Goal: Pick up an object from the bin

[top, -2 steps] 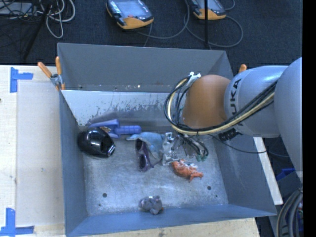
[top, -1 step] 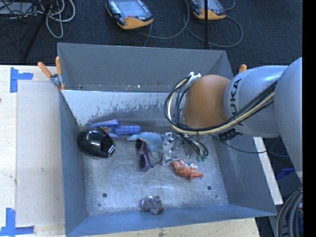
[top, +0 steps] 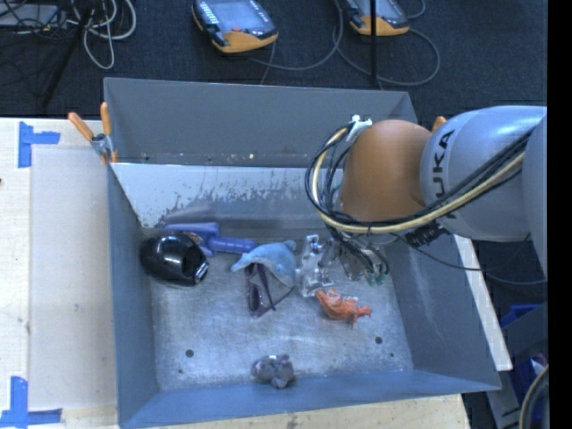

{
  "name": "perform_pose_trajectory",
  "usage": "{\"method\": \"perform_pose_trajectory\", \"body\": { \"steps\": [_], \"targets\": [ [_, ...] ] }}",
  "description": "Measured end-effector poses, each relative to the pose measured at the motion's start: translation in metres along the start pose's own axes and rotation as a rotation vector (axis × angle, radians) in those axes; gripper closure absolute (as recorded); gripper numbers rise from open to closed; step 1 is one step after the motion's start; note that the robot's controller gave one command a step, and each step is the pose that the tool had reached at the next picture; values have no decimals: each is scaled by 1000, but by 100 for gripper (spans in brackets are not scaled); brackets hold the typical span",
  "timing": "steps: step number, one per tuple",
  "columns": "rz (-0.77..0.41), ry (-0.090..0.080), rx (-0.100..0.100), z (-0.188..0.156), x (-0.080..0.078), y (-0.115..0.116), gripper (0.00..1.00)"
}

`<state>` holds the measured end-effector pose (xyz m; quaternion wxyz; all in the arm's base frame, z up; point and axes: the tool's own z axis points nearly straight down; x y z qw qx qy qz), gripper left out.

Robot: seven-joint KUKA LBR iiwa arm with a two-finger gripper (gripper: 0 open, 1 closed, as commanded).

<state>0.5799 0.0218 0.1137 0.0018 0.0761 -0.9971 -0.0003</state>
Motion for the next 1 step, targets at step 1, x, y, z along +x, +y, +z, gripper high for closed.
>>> {"method": "perform_pose_trajectory", "body": {
  "steps": [1],
  "targets": [
    [-8, -1, 0, -61, -5, -7, 100]
  ]
}}
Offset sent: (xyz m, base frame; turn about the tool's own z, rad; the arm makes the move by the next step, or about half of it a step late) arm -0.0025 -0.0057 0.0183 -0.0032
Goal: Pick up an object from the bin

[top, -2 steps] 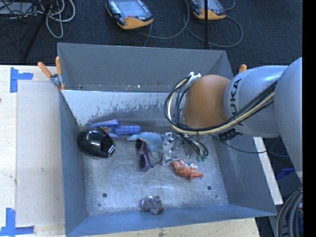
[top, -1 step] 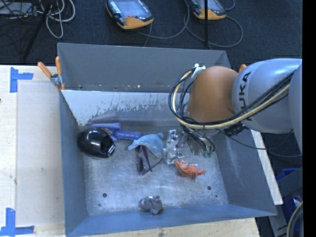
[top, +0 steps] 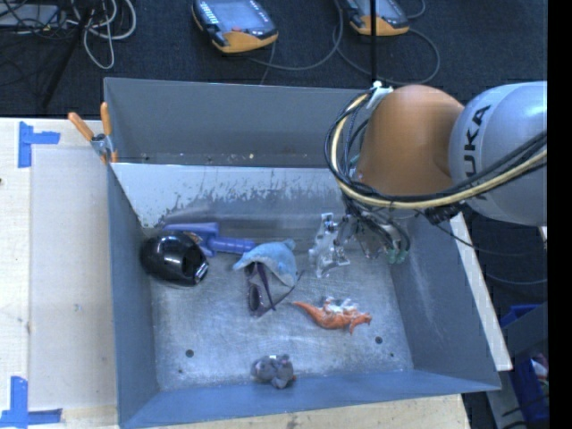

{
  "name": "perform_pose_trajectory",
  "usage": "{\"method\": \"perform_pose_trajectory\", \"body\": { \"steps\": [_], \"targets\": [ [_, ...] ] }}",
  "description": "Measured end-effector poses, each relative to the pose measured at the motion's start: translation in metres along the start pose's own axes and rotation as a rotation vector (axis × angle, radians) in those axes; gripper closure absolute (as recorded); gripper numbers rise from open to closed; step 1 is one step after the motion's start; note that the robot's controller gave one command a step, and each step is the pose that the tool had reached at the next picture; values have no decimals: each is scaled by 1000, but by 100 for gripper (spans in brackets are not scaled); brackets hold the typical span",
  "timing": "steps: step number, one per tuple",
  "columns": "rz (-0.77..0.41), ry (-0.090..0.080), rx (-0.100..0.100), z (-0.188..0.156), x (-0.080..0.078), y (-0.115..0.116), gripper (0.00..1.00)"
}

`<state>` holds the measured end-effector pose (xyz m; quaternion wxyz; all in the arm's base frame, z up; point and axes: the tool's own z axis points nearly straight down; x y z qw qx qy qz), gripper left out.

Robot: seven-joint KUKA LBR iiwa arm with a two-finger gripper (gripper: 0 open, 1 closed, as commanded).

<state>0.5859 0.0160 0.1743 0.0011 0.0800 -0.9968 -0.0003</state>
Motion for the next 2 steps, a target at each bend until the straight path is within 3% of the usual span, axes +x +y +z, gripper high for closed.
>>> {"method": "perform_pose_trajectory", "body": {
  "steps": [1, 2],
  "targets": [
    [4, -1, 0, 41, 7, 1, 0],
    [5, 0, 0, 43, 9, 1, 0]
  ]
}}
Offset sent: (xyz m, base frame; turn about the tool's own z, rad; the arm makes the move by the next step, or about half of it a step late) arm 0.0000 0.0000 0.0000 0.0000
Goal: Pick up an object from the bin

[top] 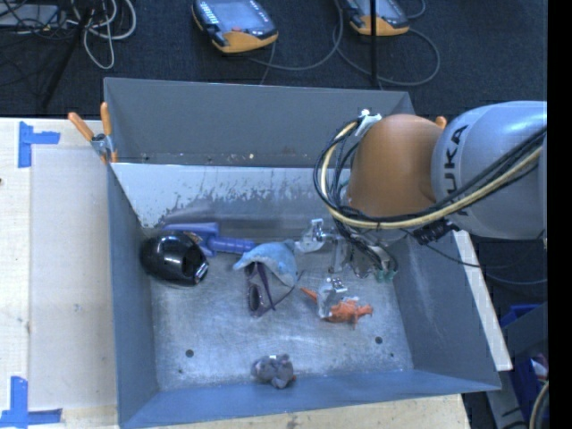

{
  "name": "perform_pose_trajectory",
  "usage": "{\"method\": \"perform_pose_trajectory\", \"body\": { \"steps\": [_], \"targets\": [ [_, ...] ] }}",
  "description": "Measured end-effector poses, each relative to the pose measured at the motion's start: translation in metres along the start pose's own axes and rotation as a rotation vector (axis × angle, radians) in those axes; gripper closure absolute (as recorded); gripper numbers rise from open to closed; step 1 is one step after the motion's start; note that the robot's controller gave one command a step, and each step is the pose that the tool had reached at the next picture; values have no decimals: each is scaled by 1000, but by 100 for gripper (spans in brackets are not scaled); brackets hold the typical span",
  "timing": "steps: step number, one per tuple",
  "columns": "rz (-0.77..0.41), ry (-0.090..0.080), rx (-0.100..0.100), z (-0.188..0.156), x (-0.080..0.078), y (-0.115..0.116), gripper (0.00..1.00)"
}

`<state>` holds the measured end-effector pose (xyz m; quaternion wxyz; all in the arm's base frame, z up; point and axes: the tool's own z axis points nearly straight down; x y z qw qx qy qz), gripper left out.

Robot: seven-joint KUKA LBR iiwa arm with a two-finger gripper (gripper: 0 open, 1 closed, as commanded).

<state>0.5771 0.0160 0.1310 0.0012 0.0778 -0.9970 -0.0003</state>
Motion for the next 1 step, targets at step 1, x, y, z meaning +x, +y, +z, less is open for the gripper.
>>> {"method": "perform_pose_trajectory", "body": {
  "steps": [1],
  "targets": [
    [-80, -22, 0, 54, -42, 44, 100]
  ]
}}
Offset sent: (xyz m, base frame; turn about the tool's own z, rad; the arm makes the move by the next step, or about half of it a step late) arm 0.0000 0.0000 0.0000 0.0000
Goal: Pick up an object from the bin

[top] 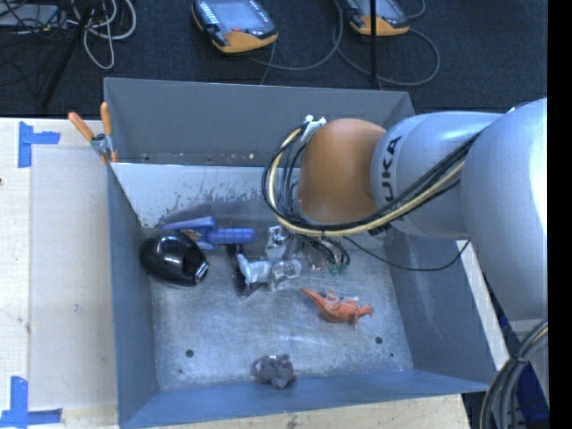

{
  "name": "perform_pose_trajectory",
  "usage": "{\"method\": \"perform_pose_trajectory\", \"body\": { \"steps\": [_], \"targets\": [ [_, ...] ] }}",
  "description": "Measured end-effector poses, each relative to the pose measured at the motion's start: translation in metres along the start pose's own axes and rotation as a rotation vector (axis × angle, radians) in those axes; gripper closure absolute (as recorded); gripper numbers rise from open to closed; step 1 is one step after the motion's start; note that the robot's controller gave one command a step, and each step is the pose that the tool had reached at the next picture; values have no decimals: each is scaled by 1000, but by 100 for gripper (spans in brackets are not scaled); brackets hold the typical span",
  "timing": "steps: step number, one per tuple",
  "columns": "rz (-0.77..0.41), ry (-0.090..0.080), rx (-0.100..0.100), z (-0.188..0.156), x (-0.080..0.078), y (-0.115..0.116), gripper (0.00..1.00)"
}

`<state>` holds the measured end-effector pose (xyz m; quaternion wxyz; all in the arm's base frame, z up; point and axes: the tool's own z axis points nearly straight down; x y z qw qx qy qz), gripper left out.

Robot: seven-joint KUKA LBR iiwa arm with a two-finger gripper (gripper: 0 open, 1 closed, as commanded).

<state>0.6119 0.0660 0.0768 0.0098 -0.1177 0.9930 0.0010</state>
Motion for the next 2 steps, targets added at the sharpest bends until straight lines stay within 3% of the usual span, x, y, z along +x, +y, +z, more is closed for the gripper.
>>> {"method": "perform_pose_trajectory", "body": {
  "steps": [1, 2],
  "targets": [
    [1, 0, 0, 0, 0, 0, 100],
    [10, 18, 0, -130, 10, 16, 100]
  ]
}}
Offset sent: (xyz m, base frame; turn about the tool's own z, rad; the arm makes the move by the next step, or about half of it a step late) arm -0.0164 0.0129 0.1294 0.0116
